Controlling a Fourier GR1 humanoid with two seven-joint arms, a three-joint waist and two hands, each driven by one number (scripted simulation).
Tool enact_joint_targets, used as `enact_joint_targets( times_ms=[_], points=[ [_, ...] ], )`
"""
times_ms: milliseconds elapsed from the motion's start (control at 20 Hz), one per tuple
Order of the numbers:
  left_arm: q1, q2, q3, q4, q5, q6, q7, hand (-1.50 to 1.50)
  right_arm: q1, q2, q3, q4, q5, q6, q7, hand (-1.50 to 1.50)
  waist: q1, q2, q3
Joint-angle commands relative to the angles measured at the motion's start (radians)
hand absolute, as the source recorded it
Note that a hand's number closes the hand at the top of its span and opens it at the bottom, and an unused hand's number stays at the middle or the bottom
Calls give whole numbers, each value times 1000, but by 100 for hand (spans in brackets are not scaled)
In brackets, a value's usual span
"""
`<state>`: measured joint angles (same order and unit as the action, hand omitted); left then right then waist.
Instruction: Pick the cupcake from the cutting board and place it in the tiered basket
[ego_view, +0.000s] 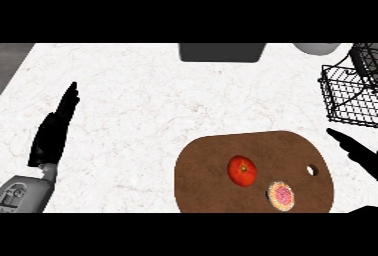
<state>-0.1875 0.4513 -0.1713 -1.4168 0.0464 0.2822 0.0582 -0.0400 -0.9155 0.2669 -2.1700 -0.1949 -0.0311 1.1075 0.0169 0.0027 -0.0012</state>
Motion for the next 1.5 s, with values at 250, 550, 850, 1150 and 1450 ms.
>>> enact_joint_targets(
  times_ms=[250,550,850,1150,1450],
  points=[
    [49,5,43,-57,-10,-33,23,0,-87,95,132,43,109,17,186,-150,-7,-3,1],
    [49,-11,68,-28,-24,-50,-13,0,-47,90,184,4,210,39,182,-150,-13,-4,0],
    [29,-6,94,-13,-33,-74,-15,0,-69,113,226,-16,292,55,240,-150,-14,-4,0],
    [78,-50,78,-42,-53,-69,-19,0,-49,149,229,-17,331,70,242,-150,-15,-5,0],
    [64,-51,87,-54,-76,-73,-11,0,-35,221,270,68,376,83,218,-150,-12,-4,1]
  ],
)
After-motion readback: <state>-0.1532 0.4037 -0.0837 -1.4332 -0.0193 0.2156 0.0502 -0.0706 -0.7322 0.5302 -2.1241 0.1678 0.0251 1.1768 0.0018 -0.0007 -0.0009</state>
